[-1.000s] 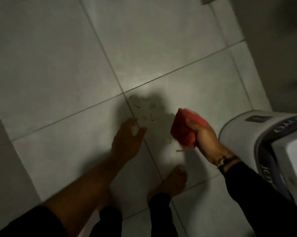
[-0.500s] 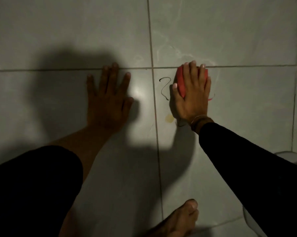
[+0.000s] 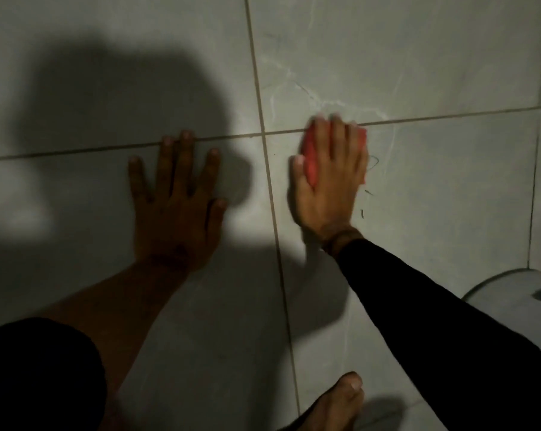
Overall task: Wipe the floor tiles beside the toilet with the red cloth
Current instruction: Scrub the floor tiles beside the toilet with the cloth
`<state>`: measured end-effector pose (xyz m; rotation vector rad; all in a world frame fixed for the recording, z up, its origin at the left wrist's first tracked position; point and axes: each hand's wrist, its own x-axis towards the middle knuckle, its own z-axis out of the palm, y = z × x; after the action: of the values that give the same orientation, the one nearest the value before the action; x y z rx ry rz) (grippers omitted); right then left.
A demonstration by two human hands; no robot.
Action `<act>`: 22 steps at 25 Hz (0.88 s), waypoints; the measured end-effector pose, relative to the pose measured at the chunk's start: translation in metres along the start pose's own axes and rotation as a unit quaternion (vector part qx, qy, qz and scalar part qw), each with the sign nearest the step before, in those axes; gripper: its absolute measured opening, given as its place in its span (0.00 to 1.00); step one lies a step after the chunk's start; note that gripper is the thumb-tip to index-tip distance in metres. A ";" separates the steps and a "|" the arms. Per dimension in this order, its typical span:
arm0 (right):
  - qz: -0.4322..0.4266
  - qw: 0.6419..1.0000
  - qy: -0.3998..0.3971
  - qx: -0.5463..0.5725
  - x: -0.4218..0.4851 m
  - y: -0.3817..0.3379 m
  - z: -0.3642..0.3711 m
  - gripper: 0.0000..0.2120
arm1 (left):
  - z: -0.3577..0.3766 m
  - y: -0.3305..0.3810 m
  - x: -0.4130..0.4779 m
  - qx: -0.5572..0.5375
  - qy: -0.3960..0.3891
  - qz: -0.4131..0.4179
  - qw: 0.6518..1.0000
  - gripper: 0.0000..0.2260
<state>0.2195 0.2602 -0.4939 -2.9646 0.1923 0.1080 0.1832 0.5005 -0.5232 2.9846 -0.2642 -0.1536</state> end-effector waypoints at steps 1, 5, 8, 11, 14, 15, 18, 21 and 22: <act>-0.035 0.999 0.019 0.005 -0.004 -0.016 0.008 0.34 | 0.000 0.000 0.000 -0.001 -0.003 0.001 1.000 0.34; -0.083 0.988 -0.129 -0.001 -0.165 0.004 -0.009 0.34 | -0.003 0.000 -0.003 -0.012 -0.003 -0.006 1.000 0.33; 0.097 0.993 -0.068 0.004 -0.096 0.059 -0.013 0.34 | 0.004 -0.001 -0.001 -0.002 0.005 -0.003 1.000 0.33; 0.089 0.996 0.024 0.020 -0.021 0.043 -0.002 0.34 | 0.008 -0.004 -0.001 0.000 0.006 -0.001 1.000 0.33; 0.047 0.996 -0.058 0.052 -0.090 0.051 -0.014 0.35 | 0.010 -0.006 -0.004 0.001 0.006 -0.007 1.000 0.33; 0.071 0.994 -0.051 0.061 -0.087 0.068 -0.024 0.34 | 0.010 -0.006 -0.005 -0.004 0.007 -0.007 1.000 0.33; 0.162 0.986 0.035 0.029 0.023 0.070 -0.021 0.32 | 0.011 -0.005 -0.001 0.008 0.009 0.001 1.000 0.33; 0.021 0.999 0.039 0.020 0.043 0.011 -0.007 0.32 | 0.004 -0.003 -0.001 -0.002 0.008 -0.002 1.000 0.33; -0.012 0.999 0.006 0.029 0.010 0.003 -0.005 0.32 | 0.002 -0.002 -0.002 -0.003 0.005 -0.006 1.000 0.33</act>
<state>0.2296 0.2549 -0.4908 -2.9096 0.1585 0.0787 0.1812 0.5029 -0.5251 2.9797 -0.2452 -0.1402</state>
